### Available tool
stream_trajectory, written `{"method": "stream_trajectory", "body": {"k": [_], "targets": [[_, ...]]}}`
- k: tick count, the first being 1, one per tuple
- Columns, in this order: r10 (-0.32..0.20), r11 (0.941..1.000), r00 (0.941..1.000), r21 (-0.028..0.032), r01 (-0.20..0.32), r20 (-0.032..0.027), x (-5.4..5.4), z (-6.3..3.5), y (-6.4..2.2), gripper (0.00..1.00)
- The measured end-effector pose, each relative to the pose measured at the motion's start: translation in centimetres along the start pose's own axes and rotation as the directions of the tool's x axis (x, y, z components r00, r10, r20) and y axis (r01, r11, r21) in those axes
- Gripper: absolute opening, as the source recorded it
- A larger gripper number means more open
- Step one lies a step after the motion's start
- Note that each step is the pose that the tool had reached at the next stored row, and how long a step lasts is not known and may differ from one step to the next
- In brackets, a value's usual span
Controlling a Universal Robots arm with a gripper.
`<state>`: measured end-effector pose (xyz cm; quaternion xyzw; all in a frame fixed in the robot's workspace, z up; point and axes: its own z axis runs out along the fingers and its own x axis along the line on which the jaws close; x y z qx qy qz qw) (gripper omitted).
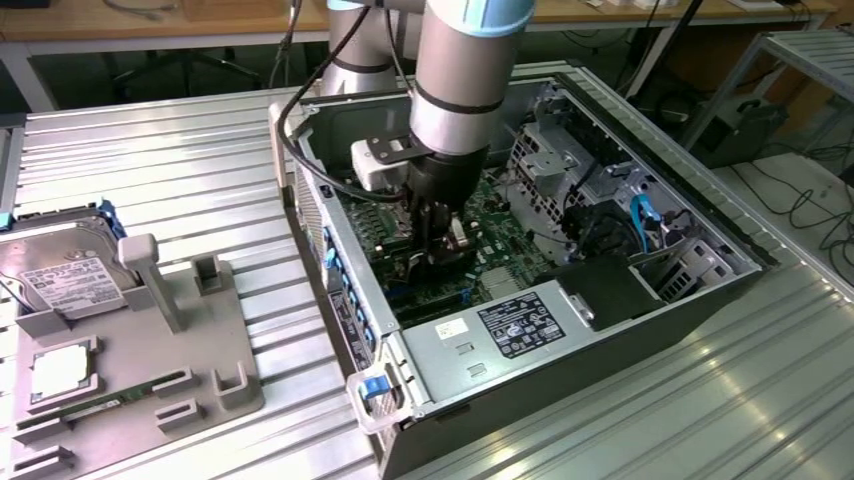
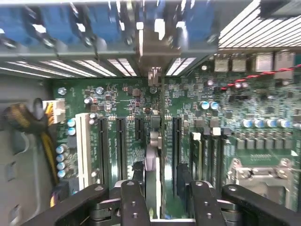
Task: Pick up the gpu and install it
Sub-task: 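Insert the gpu into the slot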
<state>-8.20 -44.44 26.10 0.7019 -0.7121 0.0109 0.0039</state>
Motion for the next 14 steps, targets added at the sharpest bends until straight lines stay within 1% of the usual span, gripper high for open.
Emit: {"method": "stream_trajectory", "body": {"k": [8, 9, 13, 14], "targets": [[0.000, 1.0000, 1.0000, 0.0039, 0.000, -0.0004, -0.1, -3.73, -0.04, 0.42], [0.000, 1.0000, 1.0000, 0.0046, 0.000, -0.0010, -0.1, -3.88, -0.04, 0.42], [0.000, 1.0000, 1.0000, 0.0049, 0.000, -0.0008, -0.1, -3.87, -0.03, 0.40], [0.000, 1.0000, 1.0000, 0.0048, 0.000, -0.0010, -0.1, -3.87, -0.03, 0.33]]}}
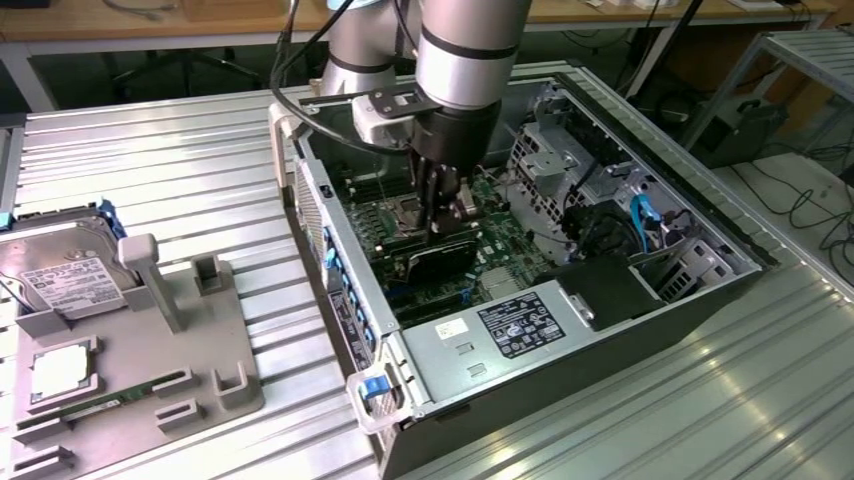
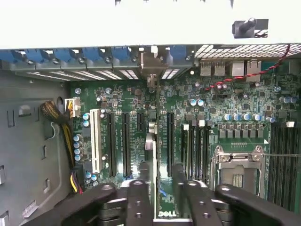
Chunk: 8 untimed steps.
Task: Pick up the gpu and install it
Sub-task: 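Insert the gpu into the slot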
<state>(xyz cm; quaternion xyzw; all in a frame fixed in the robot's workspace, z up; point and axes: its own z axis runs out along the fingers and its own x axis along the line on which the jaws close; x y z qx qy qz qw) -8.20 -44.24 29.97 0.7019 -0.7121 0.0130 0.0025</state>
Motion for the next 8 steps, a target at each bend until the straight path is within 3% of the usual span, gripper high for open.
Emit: {"method": "stream_trajectory", "body": {"k": [3, 8], "targets": [[0.000, 1.0000, 1.0000, 0.0000, 0.000, 0.0000, 0.00, 0.00, 0.00, 0.15], [0.000, 1.0000, 1.0000, 0.0000, 0.000, -0.0001, 0.00, 0.00, 0.00, 0.11]]}}
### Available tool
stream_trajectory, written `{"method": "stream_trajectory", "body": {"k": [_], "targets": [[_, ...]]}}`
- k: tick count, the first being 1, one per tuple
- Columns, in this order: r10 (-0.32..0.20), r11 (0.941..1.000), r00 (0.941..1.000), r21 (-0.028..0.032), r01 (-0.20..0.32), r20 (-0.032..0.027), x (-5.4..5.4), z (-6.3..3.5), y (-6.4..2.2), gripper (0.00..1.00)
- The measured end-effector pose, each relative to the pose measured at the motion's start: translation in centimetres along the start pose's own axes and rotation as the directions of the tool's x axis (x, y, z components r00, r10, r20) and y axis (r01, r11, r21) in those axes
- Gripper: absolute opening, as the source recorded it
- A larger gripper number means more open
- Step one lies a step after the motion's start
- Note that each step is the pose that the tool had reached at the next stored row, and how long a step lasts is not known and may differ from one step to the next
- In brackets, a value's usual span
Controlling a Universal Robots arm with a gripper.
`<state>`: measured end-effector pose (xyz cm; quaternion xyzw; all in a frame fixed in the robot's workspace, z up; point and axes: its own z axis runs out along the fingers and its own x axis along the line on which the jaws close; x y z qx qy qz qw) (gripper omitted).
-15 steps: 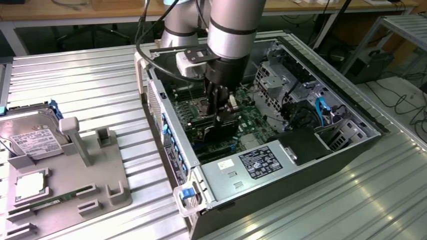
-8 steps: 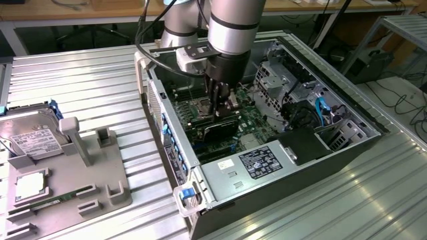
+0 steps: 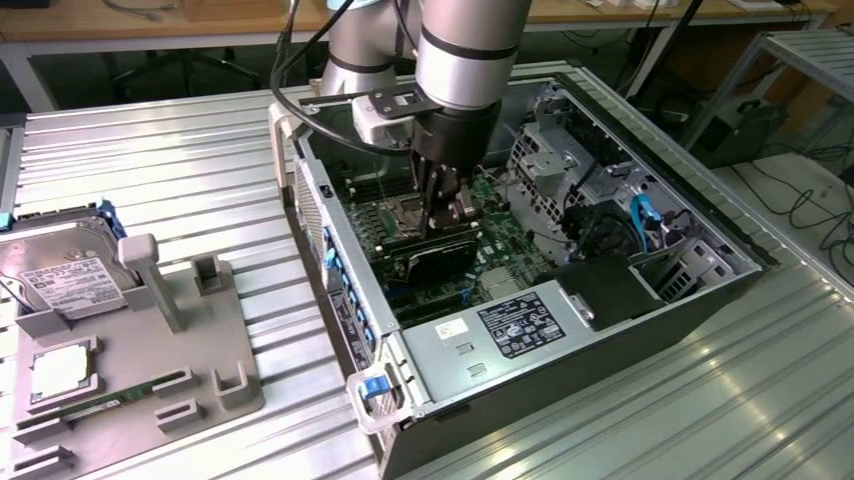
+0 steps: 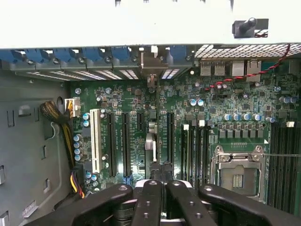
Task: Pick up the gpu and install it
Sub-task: 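Insert the gpu into the slot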
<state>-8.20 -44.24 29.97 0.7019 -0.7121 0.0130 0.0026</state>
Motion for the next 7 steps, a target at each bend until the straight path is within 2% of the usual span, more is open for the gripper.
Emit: {"method": "stream_trajectory", "body": {"k": [7], "targets": [[0.000, 1.0000, 1.0000, 0.0000, 0.000, 0.0000, 0.00, 0.00, 0.00, 0.11]]}}
